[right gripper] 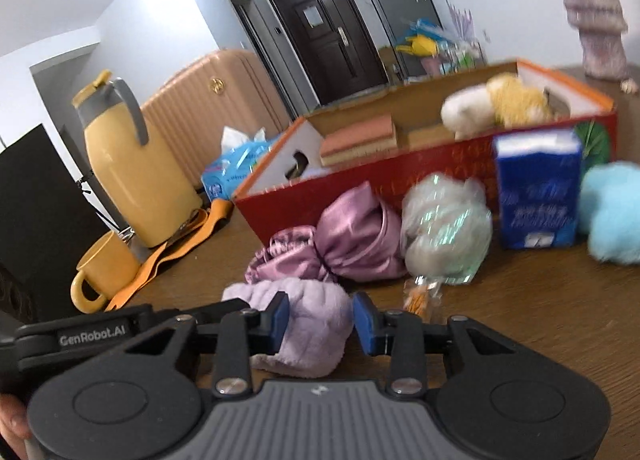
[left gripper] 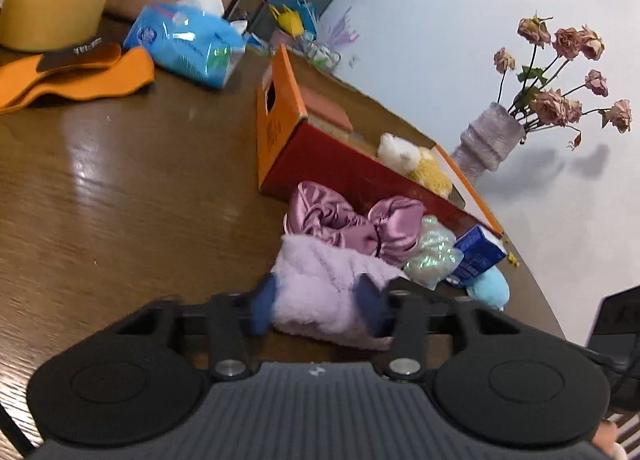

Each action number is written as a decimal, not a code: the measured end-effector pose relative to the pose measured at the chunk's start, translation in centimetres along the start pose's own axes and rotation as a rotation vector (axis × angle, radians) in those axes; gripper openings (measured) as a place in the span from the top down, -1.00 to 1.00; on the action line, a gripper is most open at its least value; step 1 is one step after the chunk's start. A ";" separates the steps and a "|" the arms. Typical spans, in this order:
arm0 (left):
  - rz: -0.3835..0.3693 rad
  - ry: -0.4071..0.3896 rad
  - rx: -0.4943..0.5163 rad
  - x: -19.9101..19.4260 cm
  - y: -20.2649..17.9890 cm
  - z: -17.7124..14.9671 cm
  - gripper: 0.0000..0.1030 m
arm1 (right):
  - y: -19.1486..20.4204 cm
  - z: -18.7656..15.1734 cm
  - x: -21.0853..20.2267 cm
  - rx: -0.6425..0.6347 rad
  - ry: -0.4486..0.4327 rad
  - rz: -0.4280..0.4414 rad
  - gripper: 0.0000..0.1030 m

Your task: Organize soft objects

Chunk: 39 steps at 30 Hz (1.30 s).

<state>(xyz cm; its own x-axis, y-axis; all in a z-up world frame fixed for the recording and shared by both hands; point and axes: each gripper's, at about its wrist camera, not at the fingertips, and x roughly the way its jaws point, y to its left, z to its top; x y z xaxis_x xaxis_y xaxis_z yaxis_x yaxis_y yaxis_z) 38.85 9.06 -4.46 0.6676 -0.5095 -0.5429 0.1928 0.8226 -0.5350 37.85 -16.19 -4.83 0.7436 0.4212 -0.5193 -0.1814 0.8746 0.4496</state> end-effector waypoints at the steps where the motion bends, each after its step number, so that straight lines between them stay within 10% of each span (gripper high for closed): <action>1: 0.009 -0.007 0.009 0.0 0.0 -0.1 0.41 | -0.1 -0.2 0.3 0.011 0.006 0.005 0.37; 9: 0.001 -0.014 0.038 -1.4 -1.0 -0.5 0.62 | 0.4 -1.0 -0.5 0.017 -0.021 -0.016 0.58; 29: -0.059 -0.011 0.263 -9.3 -13.6 -12.6 0.65 | -1.9 -9.3 -19.0 -0.036 -0.133 -0.048 0.59; 39: -0.120 -0.092 0.251 -7.2 -14.0 -4.6 0.68 | -2.5 -2.2 -17.2 -0.045 -0.191 0.040 0.60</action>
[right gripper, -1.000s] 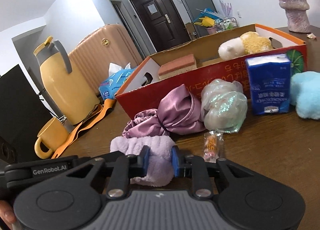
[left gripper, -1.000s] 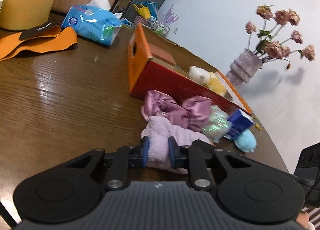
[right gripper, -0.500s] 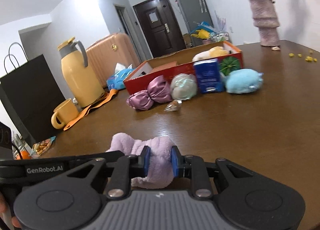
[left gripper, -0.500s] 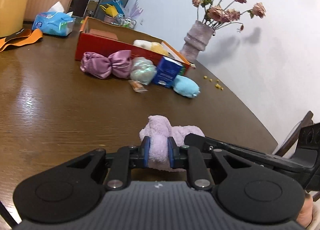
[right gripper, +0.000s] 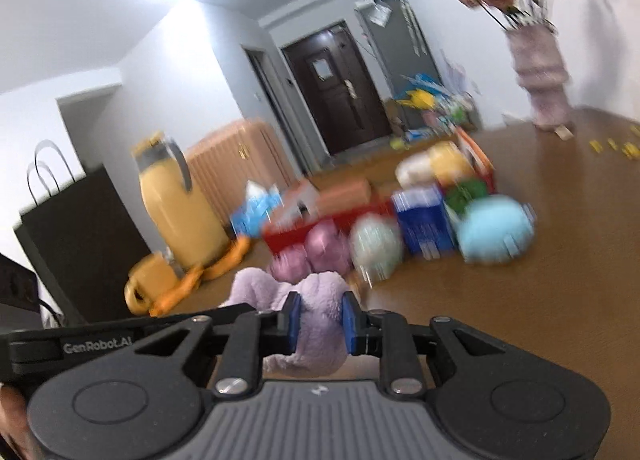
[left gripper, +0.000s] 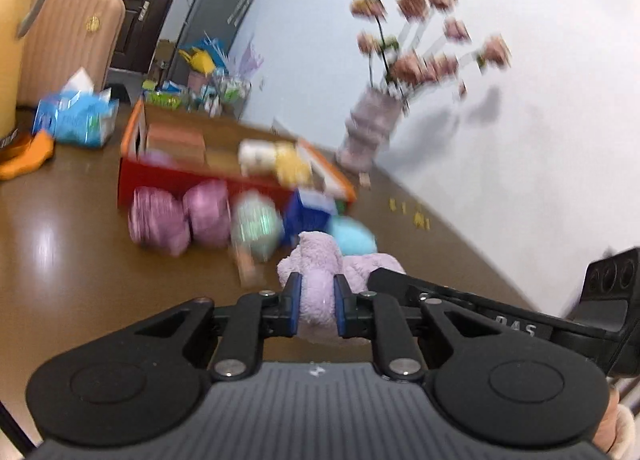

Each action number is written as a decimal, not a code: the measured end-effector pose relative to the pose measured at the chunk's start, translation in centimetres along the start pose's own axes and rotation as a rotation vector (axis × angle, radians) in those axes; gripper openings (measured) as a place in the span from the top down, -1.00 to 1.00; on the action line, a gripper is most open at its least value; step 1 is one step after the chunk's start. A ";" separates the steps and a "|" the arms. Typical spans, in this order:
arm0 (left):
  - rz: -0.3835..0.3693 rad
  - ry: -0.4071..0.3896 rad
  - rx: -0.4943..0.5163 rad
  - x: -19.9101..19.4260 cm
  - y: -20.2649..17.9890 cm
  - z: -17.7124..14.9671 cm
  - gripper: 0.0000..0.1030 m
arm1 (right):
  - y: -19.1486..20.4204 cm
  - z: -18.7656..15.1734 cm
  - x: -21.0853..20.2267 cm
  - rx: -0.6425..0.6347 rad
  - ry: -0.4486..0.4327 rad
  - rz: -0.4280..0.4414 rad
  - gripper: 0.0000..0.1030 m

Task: Organize soft objects
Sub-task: 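Lower the lilac towel into the box and open both grippers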

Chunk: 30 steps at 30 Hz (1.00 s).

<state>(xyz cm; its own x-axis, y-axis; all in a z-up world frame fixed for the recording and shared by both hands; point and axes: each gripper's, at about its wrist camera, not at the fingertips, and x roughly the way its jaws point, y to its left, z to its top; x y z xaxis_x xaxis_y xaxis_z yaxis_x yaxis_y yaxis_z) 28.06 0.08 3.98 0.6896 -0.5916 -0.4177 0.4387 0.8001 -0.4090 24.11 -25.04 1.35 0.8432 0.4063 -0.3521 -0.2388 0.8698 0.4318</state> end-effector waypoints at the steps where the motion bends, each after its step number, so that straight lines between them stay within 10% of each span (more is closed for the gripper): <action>1: -0.006 -0.016 -0.010 0.8 1.0 2.2 0.68 | 0.1 1.9 1.3 -0.015 -0.008 0.018 0.60; 9: 0.185 0.058 -0.044 12.8 9.8 15.3 0.68 | -0.9 16.1 20.9 -0.031 0.187 0.033 0.61; 16: 0.333 0.221 -0.010 21.8 15.3 16.8 0.58 | -3.7 17.5 36.1 0.061 0.437 -0.101 0.59; 23: 0.298 0.128 0.039 20.0 15.6 16.3 -0.19 | -5.8 16.0 38.5 0.079 0.502 -0.142 0.14; 30: 0.320 0.041 0.074 15.2 13.4 16.2 -0.36 | -5.6 18.3 32.0 0.129 0.362 -0.099 0.09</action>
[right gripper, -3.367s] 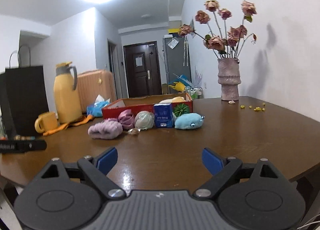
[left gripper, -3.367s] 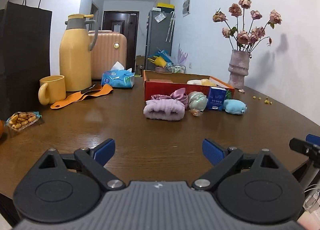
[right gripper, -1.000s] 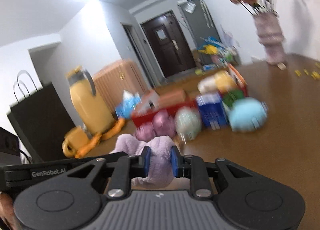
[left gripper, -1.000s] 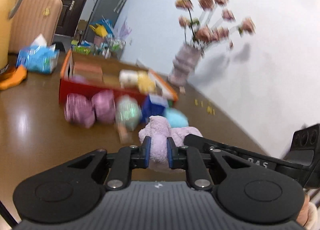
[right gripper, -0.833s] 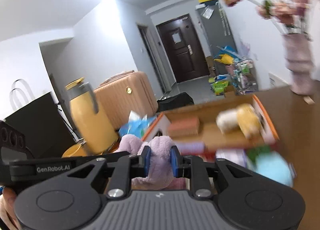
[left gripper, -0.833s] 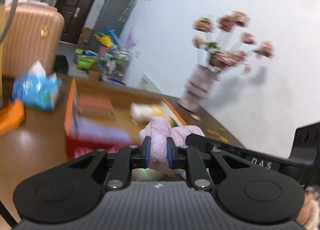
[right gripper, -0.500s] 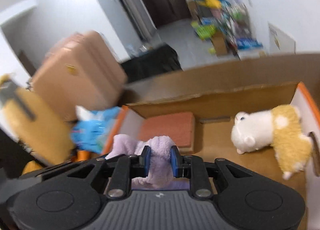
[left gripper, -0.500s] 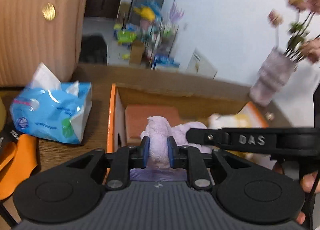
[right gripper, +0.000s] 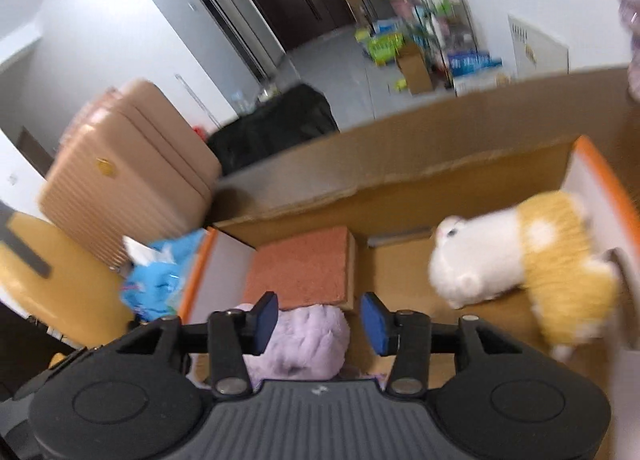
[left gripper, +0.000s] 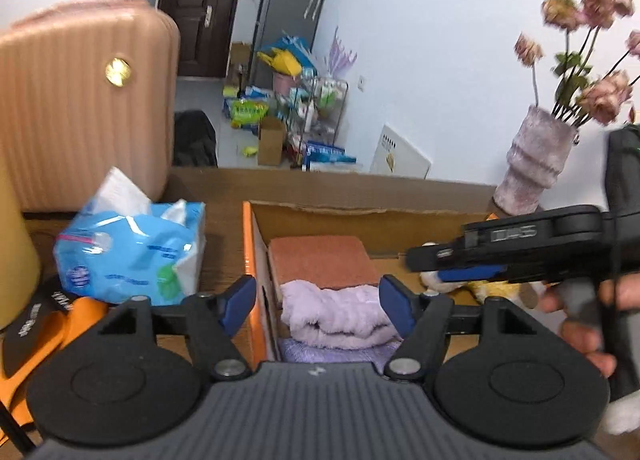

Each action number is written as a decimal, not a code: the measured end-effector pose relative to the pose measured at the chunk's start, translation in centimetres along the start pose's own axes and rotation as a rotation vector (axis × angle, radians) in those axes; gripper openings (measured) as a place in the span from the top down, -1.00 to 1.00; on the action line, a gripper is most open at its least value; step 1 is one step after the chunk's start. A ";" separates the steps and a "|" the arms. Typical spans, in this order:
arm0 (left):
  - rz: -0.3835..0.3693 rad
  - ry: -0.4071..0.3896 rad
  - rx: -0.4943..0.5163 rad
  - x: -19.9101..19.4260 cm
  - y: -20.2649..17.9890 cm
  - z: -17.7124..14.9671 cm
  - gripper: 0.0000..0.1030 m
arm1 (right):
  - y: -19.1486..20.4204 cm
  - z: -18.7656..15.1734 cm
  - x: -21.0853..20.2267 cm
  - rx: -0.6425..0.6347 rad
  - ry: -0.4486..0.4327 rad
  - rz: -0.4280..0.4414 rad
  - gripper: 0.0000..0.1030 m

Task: Organize soft objects
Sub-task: 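Lower the lilac towel into the box and open both grippers, then withdraw both grippers from the box toward the purple satin bow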

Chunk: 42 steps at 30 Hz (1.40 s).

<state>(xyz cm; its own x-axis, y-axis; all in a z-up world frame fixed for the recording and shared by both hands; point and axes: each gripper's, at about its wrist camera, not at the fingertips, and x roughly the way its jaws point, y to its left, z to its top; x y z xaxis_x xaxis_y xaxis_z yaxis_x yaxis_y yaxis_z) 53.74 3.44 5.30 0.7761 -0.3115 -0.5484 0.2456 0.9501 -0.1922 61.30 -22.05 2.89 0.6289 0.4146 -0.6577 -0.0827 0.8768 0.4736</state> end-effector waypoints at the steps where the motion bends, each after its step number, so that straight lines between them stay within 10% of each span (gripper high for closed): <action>1: -0.001 -0.017 0.002 -1.1 -0.2 -0.1 -0.36 | 0.1 -0.4 -1.7 -0.018 -0.020 0.007 0.06; 8: 0.101 -0.179 0.056 -11.0 -3.6 -2.4 -0.49 | -0.3 -5.6 -14.0 -0.104 -0.170 0.069 -0.23; 19: 0.041 -0.230 0.159 -19.8 -9.3 -12.6 -0.65 | -2.7 -22.3 -26.9 -0.323 -0.405 -0.018 -0.48; 27: 0.015 -0.250 0.163 -23.2 -11.4 -19.6 -0.76 | -4.6 -30.6 -28.8 -0.301 -0.466 -0.079 -0.53; 42: 0.060 -0.133 0.210 -20.4 -12.4 -21.1 -0.81 | -7.6 -33.2 -26.9 -0.172 -0.424 -0.043 -0.52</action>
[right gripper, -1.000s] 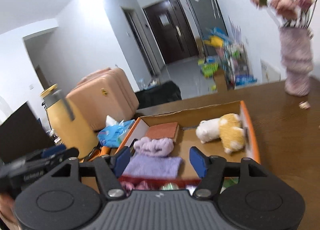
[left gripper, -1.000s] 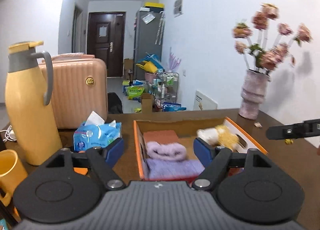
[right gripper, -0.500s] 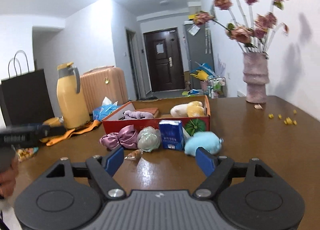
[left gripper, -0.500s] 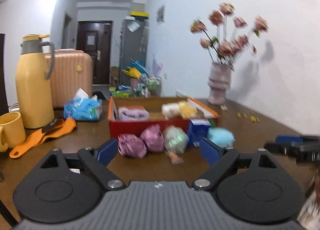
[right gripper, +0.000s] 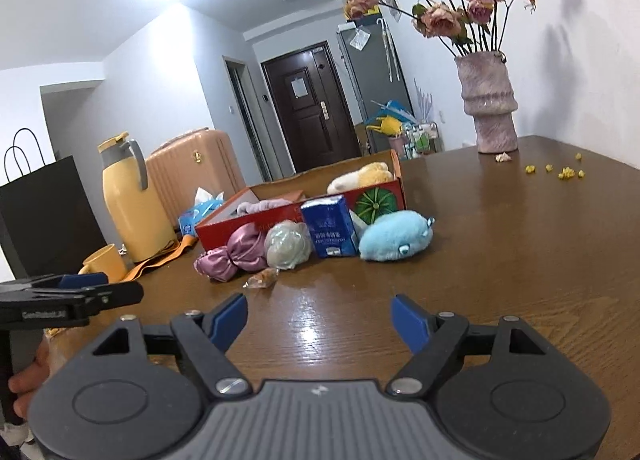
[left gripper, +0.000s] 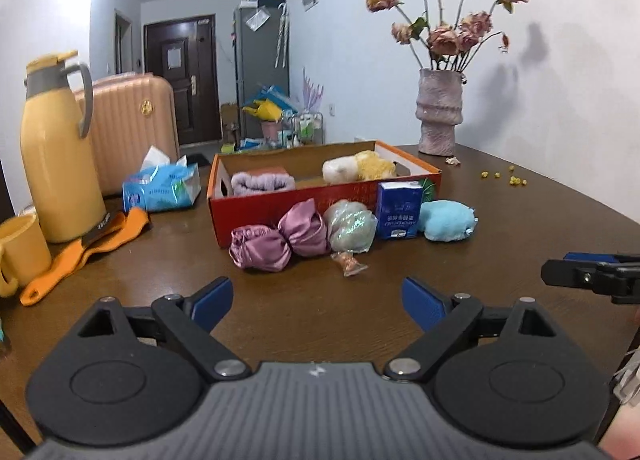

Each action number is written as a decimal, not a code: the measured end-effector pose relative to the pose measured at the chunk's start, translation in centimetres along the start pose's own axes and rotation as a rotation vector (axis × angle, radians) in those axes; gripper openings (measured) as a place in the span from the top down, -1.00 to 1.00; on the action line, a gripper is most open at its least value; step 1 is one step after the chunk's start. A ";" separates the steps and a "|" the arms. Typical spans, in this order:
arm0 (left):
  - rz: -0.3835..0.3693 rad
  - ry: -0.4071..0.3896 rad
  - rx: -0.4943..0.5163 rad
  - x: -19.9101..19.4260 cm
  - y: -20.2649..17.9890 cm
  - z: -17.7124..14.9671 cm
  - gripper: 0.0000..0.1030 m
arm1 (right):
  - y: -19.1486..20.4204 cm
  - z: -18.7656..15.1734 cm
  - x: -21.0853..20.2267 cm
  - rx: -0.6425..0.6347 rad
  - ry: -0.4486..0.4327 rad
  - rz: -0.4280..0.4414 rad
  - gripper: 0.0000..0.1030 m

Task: Organize soft objects
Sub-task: 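Withdraw both grippers from the box toward the purple satin bow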

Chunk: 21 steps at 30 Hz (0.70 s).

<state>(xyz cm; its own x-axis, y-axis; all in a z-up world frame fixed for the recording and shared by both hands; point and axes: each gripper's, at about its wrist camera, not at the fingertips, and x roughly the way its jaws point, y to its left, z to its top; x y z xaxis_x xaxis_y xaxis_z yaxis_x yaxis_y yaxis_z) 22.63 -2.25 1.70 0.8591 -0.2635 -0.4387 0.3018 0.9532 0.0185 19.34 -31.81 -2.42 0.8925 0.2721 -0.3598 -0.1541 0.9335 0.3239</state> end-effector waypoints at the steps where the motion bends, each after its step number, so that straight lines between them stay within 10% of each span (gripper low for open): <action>1: -0.007 0.010 -0.014 0.5 0.0 0.0 -0.81 | 0.0 0.0 0.1 -0.002 0.001 0.003 -0.52; 13: -0.017 0.085 -0.069 9.2 0.5 2.4 -0.11 | 1.1 3.7 8.1 -0.061 0.112 0.013 -0.20; 21: -0.088 0.139 -0.149 12.8 4.7 3.1 -0.10 | 4.5 5.2 16.2 -0.157 0.173 0.050 0.01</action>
<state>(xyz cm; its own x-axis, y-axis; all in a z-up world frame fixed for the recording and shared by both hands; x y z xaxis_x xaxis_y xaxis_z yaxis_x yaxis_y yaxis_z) 36.34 -1.65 -1.05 0.7635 -0.3338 -0.5529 0.3003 0.9414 -0.1536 35.29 -24.44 -2.22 0.7983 0.3423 -0.4955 -0.2722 0.9390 0.2102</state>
